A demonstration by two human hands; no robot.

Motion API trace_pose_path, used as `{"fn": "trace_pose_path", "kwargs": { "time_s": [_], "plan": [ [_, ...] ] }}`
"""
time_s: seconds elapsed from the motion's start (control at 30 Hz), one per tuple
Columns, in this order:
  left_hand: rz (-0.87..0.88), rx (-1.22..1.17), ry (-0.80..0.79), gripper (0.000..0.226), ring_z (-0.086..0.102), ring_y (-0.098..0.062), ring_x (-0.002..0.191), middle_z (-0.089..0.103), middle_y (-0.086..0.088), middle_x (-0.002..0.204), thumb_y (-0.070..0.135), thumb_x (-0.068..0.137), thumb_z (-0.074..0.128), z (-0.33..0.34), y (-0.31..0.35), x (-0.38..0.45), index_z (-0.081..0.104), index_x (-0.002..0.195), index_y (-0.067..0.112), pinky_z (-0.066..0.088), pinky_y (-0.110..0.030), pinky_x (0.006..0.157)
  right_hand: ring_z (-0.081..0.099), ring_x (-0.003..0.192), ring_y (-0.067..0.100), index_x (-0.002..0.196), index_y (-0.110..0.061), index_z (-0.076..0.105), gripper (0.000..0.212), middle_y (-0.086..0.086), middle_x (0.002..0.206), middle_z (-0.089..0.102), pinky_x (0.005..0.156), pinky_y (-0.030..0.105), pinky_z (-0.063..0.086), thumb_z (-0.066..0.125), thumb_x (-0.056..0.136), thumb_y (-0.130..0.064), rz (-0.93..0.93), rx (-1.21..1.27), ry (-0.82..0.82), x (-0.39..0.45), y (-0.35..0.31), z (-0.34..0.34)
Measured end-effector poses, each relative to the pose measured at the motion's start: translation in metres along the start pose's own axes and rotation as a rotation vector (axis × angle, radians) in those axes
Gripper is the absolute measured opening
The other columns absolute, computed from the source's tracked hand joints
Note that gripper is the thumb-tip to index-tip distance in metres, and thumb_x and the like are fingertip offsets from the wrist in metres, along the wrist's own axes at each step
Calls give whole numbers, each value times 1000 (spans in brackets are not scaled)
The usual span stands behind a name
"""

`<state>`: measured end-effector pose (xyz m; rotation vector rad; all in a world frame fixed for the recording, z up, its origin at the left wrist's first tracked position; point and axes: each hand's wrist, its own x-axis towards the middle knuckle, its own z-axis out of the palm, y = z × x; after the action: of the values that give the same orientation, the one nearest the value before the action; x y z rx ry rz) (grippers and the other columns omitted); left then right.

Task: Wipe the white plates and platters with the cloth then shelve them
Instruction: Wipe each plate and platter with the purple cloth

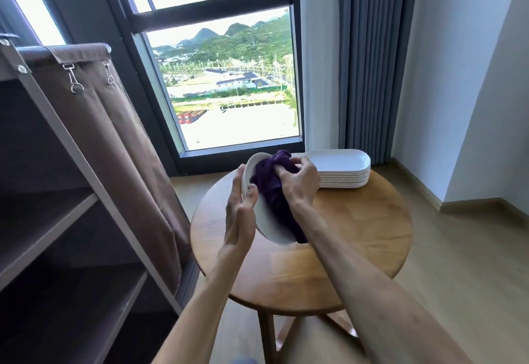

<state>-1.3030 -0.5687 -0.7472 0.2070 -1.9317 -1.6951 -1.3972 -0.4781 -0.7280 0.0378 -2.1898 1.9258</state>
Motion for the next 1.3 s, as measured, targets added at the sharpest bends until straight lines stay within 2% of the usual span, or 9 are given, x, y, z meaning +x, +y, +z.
{"fn": "trace_pose_path", "kwargs": {
  "time_s": [0.07, 0.2, 0.43, 0.57, 0.7, 0.97, 1.07, 1.2, 1.3],
  "plan": [
    [27, 12, 10, 61, 48, 18, 120, 51, 32, 135, 39, 97, 42, 4, 7, 1, 33, 157, 35, 42, -5, 94, 72, 94, 19, 101, -15, 74, 26, 2, 97, 77, 91, 43, 56, 81, 80, -28, -12, 185, -86, -4, -10, 4],
    [47, -107, 73, 55, 55, -20, 132, 54, -3, 147, 37, 102, 41, 3, 23, 12, 38, 156, 27, 48, -39, 111, 73, 93, 21, 105, -15, 78, 20, 5, 96, 77, 91, 43, 59, 74, 86, -11, -162, 311, -426, -9, -36, 7],
    [-15, -333, 237, 63, 54, -29, 134, 52, -9, 152, 53, 91, 49, -21, 31, 49, 48, 151, 31, 48, -48, 110, 62, 69, 15, 73, -31, 75, 24, -7, 68, 67, 66, 32, 52, 69, 81, -8, -274, -25, -878, -15, -61, -20],
    [-196, -442, 283, 58, 60, -30, 126, 58, -13, 144, 53, 102, 47, -17, 17, 41, 47, 151, 23, 57, -41, 89, 64, 71, 16, 70, -25, 74, 12, -2, 69, 67, 59, 23, 49, 75, 76, -15, -185, -329, -868, -5, -65, -17],
    [-26, -301, 341, 48, 50, -26, 133, 49, 0, 150, 44, 105, 44, -20, 17, 29, 43, 152, 37, 50, -38, 93, 66, 85, 26, 93, -16, 74, 22, 6, 86, 69, 69, 28, 52, 75, 72, -23, -110, -695, -542, 6, -35, -20],
    [44, -35, 105, 50, 49, -25, 139, 51, -1, 152, 41, 106, 43, 6, 23, 4, 41, 155, 32, 43, -53, 114, 68, 95, 23, 99, -19, 77, 22, 3, 98, 76, 87, 33, 54, 73, 78, -19, -290, -274, -185, 14, -40, -9],
    [9, -97, 89, 45, 56, -21, 132, 59, 1, 143, 45, 107, 40, 17, 28, 4, 46, 151, 34, 50, -48, 107, 70, 93, 17, 101, -16, 79, 24, 0, 98, 77, 93, 38, 54, 78, 77, -16, -411, -56, -275, 11, -57, -7],
    [-24, -268, 170, 86, 67, -26, 116, 67, -9, 130, 82, 84, 31, 18, 48, 17, 55, 142, 24, 58, -52, 93, 71, 85, 27, 94, -16, 79, 14, 7, 87, 76, 85, 49, 57, 71, 83, -11, -316, 107, -684, 5, -72, -16],
    [-40, -391, 245, 81, 70, -23, 106, 68, -12, 129, 71, 87, 47, 3, 58, 34, 55, 144, 14, 61, -42, 86, 69, 72, 18, 86, -19, 78, 13, 6, 79, 74, 71, 36, 59, 69, 81, -10, -271, -42, -922, 7, -85, -24]
  ]
}}
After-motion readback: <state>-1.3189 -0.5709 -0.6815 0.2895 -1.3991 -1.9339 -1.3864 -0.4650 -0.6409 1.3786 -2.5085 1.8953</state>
